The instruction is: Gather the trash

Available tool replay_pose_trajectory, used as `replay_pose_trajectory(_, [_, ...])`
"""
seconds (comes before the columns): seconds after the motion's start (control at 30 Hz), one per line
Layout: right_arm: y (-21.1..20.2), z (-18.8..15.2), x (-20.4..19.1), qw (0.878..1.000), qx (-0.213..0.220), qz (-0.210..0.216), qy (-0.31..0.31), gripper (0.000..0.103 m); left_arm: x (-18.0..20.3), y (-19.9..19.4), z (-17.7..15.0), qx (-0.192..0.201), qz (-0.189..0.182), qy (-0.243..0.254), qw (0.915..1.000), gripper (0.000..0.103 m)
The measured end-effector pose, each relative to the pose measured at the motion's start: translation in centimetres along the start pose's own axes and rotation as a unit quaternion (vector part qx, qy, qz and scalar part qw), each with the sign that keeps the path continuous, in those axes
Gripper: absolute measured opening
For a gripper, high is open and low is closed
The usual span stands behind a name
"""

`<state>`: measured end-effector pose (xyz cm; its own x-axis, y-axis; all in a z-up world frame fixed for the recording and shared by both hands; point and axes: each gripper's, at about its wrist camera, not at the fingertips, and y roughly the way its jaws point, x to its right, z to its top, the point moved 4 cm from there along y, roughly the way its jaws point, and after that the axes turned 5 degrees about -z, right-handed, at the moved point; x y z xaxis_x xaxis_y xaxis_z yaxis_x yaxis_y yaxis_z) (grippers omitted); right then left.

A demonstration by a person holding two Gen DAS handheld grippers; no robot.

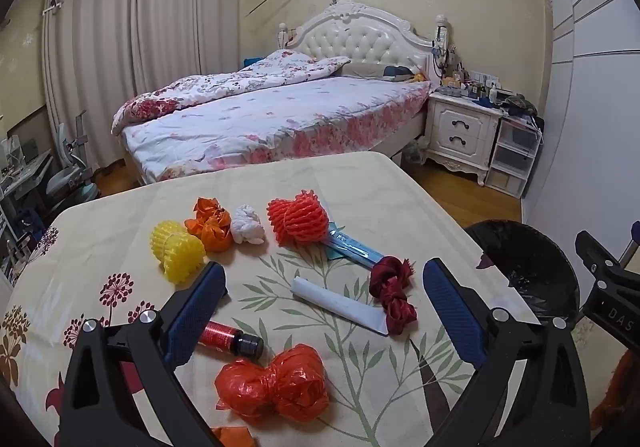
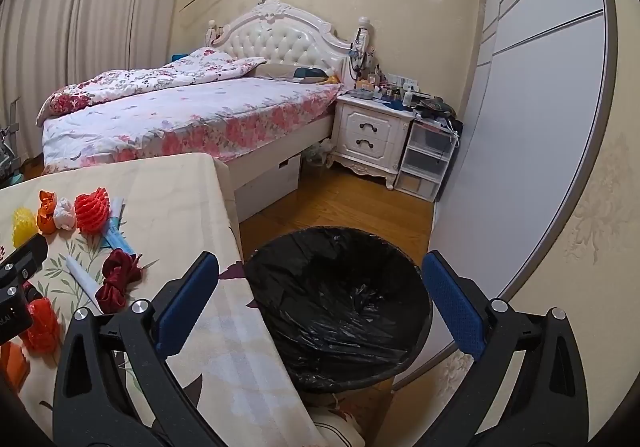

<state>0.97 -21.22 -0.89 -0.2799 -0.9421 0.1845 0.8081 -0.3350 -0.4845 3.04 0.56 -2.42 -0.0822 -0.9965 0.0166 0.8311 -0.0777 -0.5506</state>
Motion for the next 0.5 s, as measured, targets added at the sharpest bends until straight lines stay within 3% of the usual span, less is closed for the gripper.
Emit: replay_pose_trajectory(0.5, [-0.08,-0.12,-1.36,1.000,0.002,0.001,-0.003,0.099,-0.61,-0.19,0.04,-0.001,0.004,-0.006,1.0000,0.096])
